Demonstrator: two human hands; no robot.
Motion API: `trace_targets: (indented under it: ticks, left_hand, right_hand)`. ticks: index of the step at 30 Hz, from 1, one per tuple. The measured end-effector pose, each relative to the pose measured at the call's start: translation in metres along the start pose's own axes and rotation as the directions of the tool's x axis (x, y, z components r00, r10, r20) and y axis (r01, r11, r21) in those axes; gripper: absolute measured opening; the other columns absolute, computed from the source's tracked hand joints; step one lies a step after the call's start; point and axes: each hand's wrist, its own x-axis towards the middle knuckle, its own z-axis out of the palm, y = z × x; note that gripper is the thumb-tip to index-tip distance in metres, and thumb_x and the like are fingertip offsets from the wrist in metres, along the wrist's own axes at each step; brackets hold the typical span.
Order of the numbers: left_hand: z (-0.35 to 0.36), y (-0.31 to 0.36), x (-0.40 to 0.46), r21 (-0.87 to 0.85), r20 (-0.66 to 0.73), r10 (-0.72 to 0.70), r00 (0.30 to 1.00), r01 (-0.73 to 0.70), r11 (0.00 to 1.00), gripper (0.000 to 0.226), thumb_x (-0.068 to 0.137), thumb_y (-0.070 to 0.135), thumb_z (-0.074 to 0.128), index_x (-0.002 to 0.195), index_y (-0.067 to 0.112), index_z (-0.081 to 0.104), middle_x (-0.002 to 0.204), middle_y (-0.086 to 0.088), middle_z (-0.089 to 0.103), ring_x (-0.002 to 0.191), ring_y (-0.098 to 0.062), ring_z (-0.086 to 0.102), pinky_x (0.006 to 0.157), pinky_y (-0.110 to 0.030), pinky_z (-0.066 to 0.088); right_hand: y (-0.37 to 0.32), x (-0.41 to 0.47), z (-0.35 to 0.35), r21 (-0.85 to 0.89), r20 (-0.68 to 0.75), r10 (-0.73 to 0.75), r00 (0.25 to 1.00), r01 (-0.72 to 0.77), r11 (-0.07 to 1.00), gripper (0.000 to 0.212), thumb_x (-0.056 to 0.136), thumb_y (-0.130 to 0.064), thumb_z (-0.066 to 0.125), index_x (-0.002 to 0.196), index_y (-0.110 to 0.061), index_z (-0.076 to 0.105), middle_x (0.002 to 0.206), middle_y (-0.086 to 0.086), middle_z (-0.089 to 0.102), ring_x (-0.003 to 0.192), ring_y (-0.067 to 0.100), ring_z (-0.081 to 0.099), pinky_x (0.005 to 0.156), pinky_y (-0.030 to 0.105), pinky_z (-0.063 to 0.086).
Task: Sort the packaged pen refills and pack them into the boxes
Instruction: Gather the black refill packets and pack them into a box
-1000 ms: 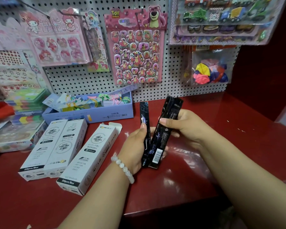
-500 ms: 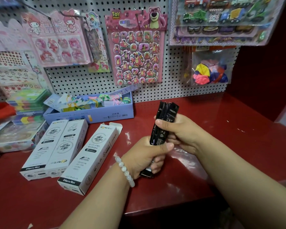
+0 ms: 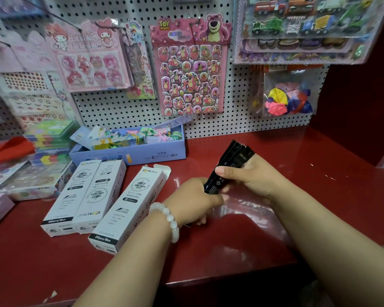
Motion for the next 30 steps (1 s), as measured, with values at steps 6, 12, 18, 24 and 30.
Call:
trace_targets:
  ticks: [6, 12, 18, 24, 30]
  left_hand:
    - [-0.046, -0.001, -0.004, 0.344, -0.457, -0.034, 0.889, 0.212, 0.915, 0.062, 0.070, 0.058, 0.061, 0.122, 0.024, 0.049, 0.125, -0.006, 0.047, 0.118, -0.024, 0.045, 0.097, -0.037, 0.039]
    - [-0.082, -0.025, 0.011, 0.632, -0.495, -0.240, 0.835, 0.536, 0.560, 0.067, 0.082, 0.050, 0.054, 0.139, 0.025, 0.033, 0.144, -0.015, 0.032, 0.131, -0.035, 0.035, 0.102, -0.046, 0.038]
    - [-0.083, -0.010, 0.003, 0.658, -0.422, -0.108, 0.900, 0.386, 0.647, 0.064, 0.067, 0.032, 0.076, 0.124, 0.024, 0.049, 0.115, 0.000, 0.063, 0.102, -0.022, 0.060, 0.087, -0.032, 0.050]
    - [-0.066, 0.023, -0.026, 0.629, -0.486, 0.305, 0.819, 0.085, 0.773, 0.082, 0.063, 0.028, 0.079, 0.134, 0.036, 0.038, 0.116, 0.004, 0.061, 0.101, -0.020, 0.058, 0.077, -0.029, 0.047]
    - [-0.044, 0.033, -0.045, 0.628, -0.439, 0.561, 0.702, -0.207, 0.750, 0.084, 0.059, 0.008, 0.075, 0.134, 0.028, 0.043, 0.111, 0.026, 0.049, 0.102, 0.005, 0.047, 0.072, -0.002, 0.032]
  right_hand:
    - [0.003, 0.006, -0.003, 0.016, -0.194, 0.014, 0.981, -0.011, 1.000, 0.007, 0.081, -0.003, 0.068, 0.077, -0.006, 0.063, 0.070, 0.008, 0.067, 0.060, 0.017, 0.066, 0.047, 0.022, 0.054]
    - [0.007, 0.004, -0.001, 0.039, -0.179, 0.067, 0.982, -0.061, 0.997, 0.006, 0.082, -0.004, 0.069, 0.077, -0.005, 0.064, 0.071, 0.010, 0.068, 0.056, 0.015, 0.066, 0.046, 0.019, 0.053]
    - [-0.006, 0.004, -0.004, 0.105, -0.263, 0.000, 0.965, 0.028, 0.994, 0.007, 0.081, -0.003, 0.068, 0.078, -0.006, 0.062, 0.071, 0.010, 0.066, 0.057, 0.018, 0.064, 0.043, 0.021, 0.051]
    - [-0.035, -0.001, -0.015, 0.459, -0.404, -0.051, 0.913, 0.251, 0.852, 0.014, 0.086, -0.006, 0.060, 0.073, -0.008, 0.065, 0.063, 0.003, 0.068, 0.056, 0.013, 0.064, 0.043, 0.019, 0.049]
    - [-0.053, -0.011, -0.014, 0.489, -0.479, -0.124, 0.869, 0.382, 0.784, 0.029, 0.085, -0.010, 0.062, 0.059, -0.016, 0.074, 0.069, 0.002, 0.070, 0.065, 0.014, 0.066, 0.047, 0.021, 0.052]
